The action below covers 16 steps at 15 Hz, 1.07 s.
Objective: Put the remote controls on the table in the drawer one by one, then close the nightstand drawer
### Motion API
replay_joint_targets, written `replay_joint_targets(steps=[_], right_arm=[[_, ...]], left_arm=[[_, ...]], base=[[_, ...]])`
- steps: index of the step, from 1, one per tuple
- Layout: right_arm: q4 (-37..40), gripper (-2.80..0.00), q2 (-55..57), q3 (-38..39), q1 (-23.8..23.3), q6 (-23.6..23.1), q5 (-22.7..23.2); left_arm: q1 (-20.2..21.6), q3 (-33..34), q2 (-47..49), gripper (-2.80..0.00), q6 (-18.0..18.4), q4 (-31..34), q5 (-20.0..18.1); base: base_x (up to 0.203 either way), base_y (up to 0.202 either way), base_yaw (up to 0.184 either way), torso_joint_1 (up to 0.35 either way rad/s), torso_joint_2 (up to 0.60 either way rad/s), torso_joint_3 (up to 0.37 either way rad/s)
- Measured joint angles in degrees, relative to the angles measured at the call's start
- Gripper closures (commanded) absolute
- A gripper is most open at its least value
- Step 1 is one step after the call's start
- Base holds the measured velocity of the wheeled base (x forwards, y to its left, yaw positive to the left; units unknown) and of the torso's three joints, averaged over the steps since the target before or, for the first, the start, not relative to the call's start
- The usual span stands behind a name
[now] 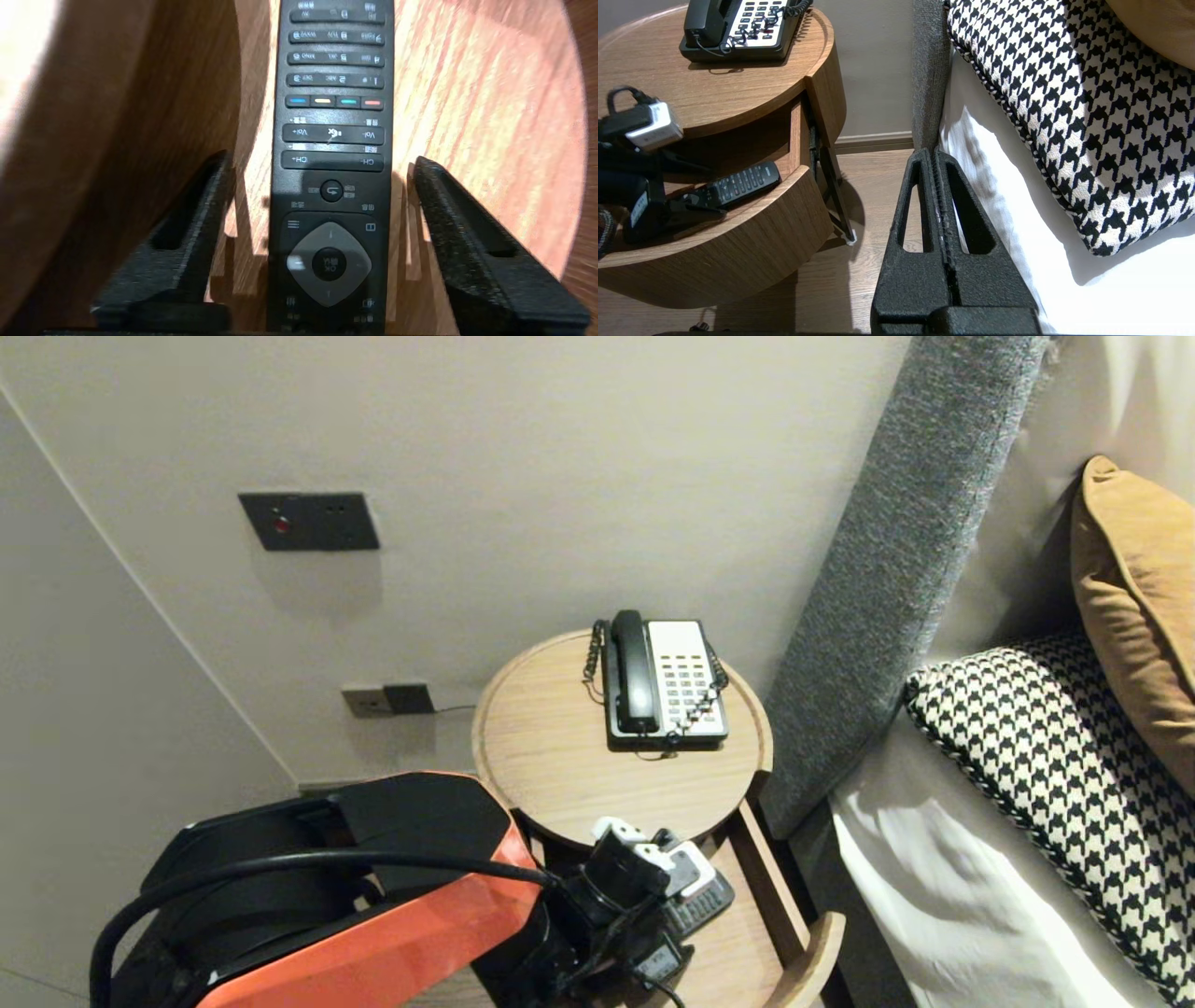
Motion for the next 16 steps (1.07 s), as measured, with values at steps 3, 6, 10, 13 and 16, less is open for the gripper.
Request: replay_joint_targets(steps=[3,6,10,13,16], right_arm=[[0.0,0.00,0.0,0.0,0.0,0.0,0.0],[0.0,0.00,0.0,0.0,0.0,0.0,0.0],[0.0,0.00,0.0,0.0,0.0,0.0,0.0],[0.0,0.00,0.0,0.0,0.0,0.0,0.0],[0.0,0.00,0.0,0.0,0.0,0.0,0.0]], left_arm=[[-0.1,1.2,-2.8,-2.80,0.0,0.2,0.2],[-0.1,3.6,-6.8,-2.80,-0.1,0.9,0.0],[-0.2,7.6,-12.9,-2.80,-0.1,0.7,0.1],[0.0,10.8,-16.8,-2.80,-0.1,0.5,0.2],[-0.1,13.0,-20.6,-2.80,-0.7,0.6,0.1]], base=[[0.000,0.000,0.000,0.000,0.00,0.000],[0.000,0.000,0.000,0.000,0.00,0.000],[0.000,0.000,0.000,0.000,0.00,0.000],[0.000,0.000,0.000,0.000,0.00,0.000],[0.000,0.000,0.000,0.000,0.00,0.000]])
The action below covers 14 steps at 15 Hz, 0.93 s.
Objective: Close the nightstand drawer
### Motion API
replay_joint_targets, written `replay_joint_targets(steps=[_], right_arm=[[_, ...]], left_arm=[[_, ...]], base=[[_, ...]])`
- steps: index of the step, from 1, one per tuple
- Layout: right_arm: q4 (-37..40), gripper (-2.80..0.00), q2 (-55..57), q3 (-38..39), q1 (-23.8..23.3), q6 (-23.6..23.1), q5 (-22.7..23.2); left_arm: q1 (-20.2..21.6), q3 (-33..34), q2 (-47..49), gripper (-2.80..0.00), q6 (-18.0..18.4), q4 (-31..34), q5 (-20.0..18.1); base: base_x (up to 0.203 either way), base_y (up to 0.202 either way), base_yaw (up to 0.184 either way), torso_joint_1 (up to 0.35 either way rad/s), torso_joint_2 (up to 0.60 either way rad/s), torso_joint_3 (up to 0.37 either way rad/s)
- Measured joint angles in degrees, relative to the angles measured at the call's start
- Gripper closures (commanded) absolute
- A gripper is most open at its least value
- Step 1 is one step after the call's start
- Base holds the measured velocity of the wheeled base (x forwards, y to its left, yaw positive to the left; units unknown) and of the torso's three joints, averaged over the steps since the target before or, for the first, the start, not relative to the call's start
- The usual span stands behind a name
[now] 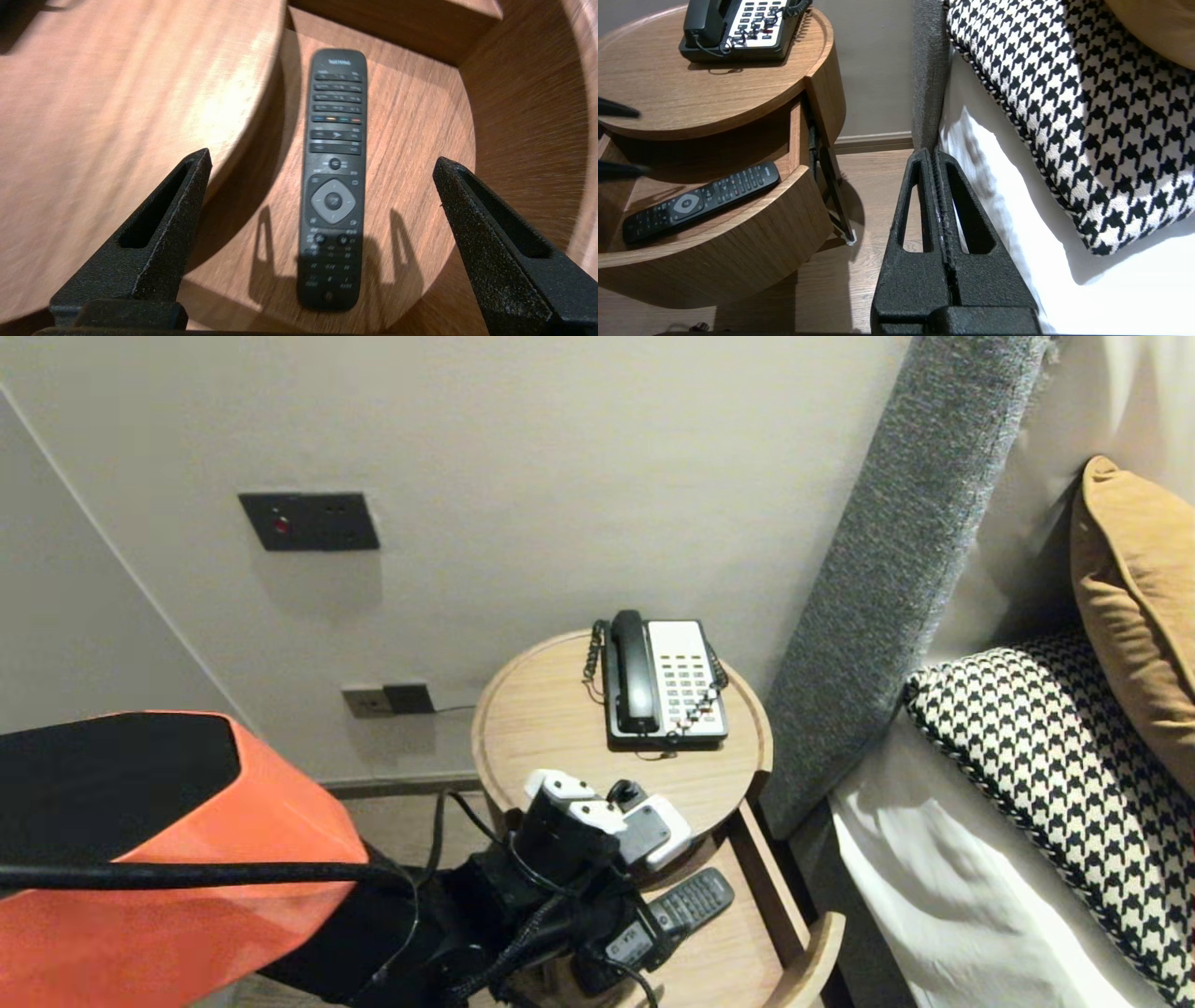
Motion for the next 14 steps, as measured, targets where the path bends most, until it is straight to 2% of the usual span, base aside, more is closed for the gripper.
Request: replay_joint_targets(steps=[8,9,14], right_arm=[[0.0,0.00,0.0,0.0,0.0,0.0,0.0],[0.0,0.00,0.0,0.0,0.0,0.0,0.0],[0.0,0.00,0.0,0.0,0.0,0.0,0.0]], left_arm=[[4.1,6.9,-11.4,-2.80,-4.1,2.7,0.7],[4.9,8.0,-13.1,0.00,-4.5,3.7,1.1],[11.4,14.3,-23.3,0.00,-6.8,9.6,2.1]], base=[[0.000,0.000,0.000,0.000,0.00,0.000],[0.000,0.000,0.000,0.000,0.00,0.000],[0.000,0.000,0.000,0.000,0.00,0.000]])
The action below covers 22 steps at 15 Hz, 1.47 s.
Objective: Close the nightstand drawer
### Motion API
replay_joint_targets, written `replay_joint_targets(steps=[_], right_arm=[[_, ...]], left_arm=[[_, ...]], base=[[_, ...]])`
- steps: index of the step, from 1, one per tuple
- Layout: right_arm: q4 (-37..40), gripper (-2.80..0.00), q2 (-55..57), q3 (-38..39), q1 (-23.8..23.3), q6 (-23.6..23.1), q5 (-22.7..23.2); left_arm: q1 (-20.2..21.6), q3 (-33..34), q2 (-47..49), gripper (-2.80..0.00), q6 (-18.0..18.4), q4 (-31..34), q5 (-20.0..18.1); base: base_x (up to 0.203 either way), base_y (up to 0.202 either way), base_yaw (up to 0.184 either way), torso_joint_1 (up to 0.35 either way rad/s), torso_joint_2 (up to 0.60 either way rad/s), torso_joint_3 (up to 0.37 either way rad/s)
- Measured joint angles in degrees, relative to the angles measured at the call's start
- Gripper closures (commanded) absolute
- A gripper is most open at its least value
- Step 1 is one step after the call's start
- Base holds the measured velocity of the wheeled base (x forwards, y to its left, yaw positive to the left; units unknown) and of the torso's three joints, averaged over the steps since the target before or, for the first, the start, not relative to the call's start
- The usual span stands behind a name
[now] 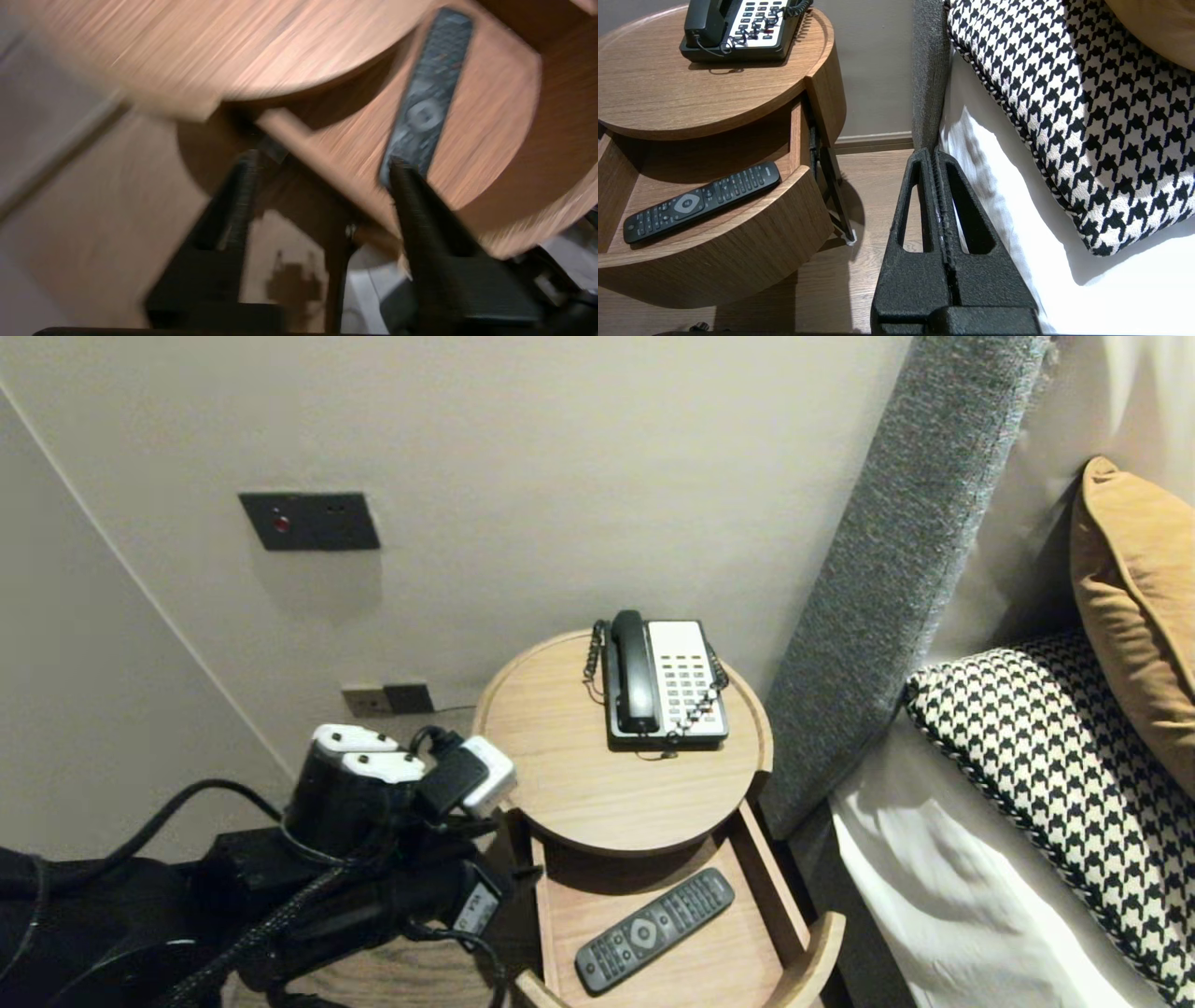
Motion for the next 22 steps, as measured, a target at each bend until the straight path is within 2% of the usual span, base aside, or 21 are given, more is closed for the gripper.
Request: replay_joint_targets(steps=[4,9,12,16,22], right_arm=[[0.0,0.00,0.0,0.0,0.0,0.0,0.0],[0.0,0.00,0.0,0.0,0.0,0.0,0.0],[0.0,0.00,0.0,0.0,0.0,0.0,0.0],[0.0,0.00,0.0,0.0,0.0,0.0,0.0],[0.0,0.00,0.0,0.0,0.0,0.0,0.0]], left_arm=[[6.6,2.2,-8.6,0.00,-3.8,6.3,0.2],[20.0,1.5,-19.2,0.00,-4.2,14.5,-1.0],[26.6,1.5,-26.1,0.00,-4.3,19.9,-2.7],[31.9,2.4,-35.0,0.00,-4.2,24.2,-3.1],[35.2,8.4,-48.3,0.00,-3.9,27.5,-3.3]], base=[[0.000,0.000,0.000,0.000,0.00,0.000],[0.000,0.000,0.000,0.000,0.00,0.000],[0.000,0.000,0.000,0.000,0.00,0.000],[0.000,0.000,0.000,0.000,0.00,0.000],[0.000,0.000,0.000,0.000,0.00,0.000]])
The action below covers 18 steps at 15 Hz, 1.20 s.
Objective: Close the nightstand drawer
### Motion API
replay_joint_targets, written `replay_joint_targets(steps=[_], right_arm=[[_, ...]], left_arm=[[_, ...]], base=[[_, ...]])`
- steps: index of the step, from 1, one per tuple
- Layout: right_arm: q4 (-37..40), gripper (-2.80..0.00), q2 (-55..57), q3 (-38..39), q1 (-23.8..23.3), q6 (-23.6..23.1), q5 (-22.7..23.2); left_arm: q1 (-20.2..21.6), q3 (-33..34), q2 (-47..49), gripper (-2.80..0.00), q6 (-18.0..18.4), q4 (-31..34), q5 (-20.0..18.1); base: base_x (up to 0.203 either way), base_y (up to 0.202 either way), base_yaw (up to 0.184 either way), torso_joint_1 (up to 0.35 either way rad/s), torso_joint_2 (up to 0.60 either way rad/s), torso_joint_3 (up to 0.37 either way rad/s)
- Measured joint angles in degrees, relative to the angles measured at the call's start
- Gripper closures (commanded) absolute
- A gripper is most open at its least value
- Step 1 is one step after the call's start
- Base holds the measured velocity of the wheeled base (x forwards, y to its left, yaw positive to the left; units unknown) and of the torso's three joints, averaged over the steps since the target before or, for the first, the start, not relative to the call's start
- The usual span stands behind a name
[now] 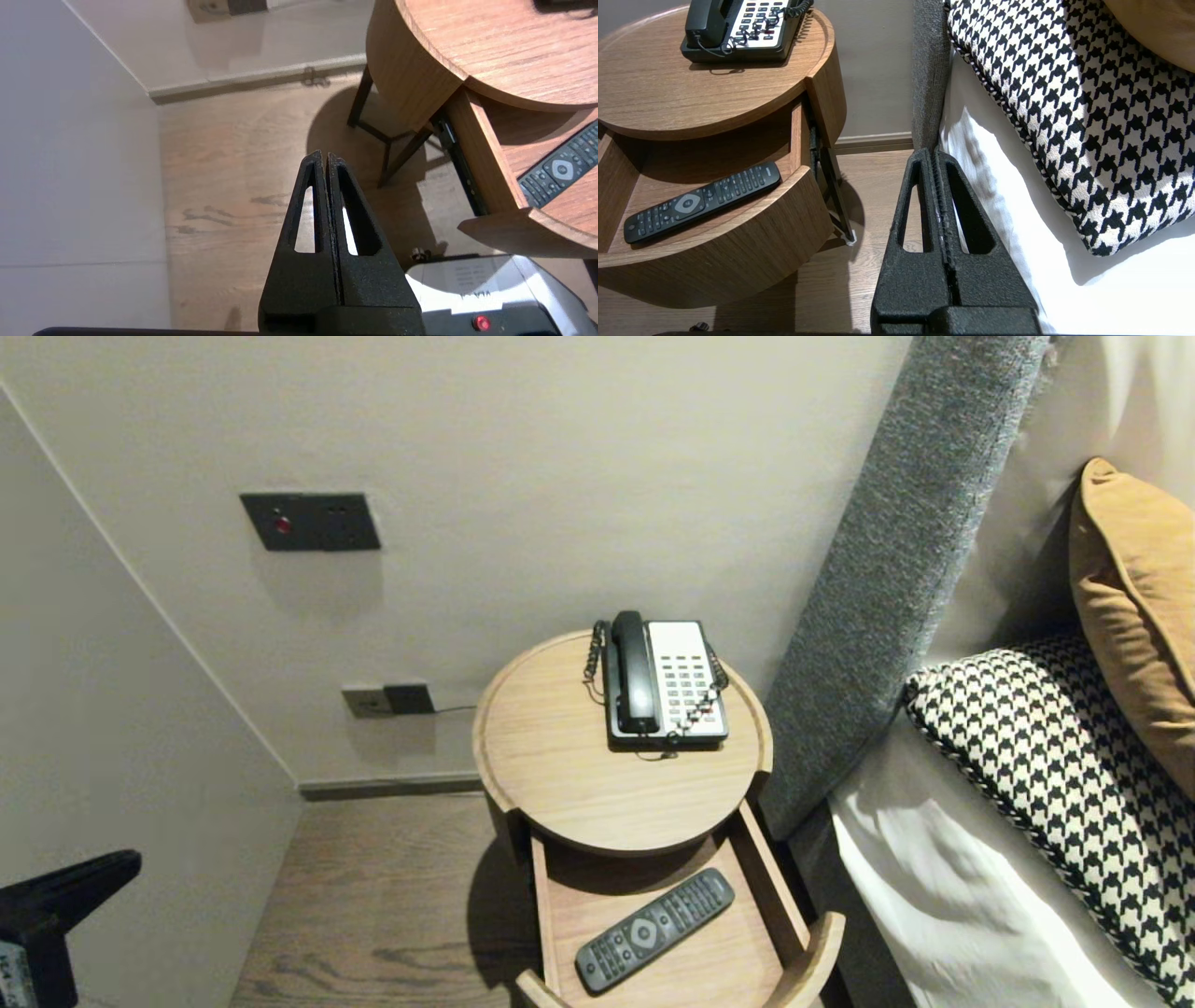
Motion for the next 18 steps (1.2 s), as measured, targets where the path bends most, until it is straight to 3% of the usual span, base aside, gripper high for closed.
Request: replay_joint_targets(steps=[9,15,18], right_arm=[[0.0,0.00,0.0,0.0,0.0,0.0,0.0],[0.0,0.00,0.0,0.0,0.0,0.0,0.0],[0.0,0.00,0.0,0.0,0.0,0.0,0.0]], left_arm=[[4.6,13.9,-16.8,0.00,0.7,0.9,-5.1],[7.4,19.7,-28.2,0.00,2.3,6.7,-5.5],[8.1,20.4,-30.7,0.00,2.3,6.6,-5.5]], base=[[0.000,0.000,0.000,0.000,0.00,0.000],[0.000,0.000,0.000,0.000,0.00,0.000],[0.000,0.000,0.000,0.000,0.00,0.000]])
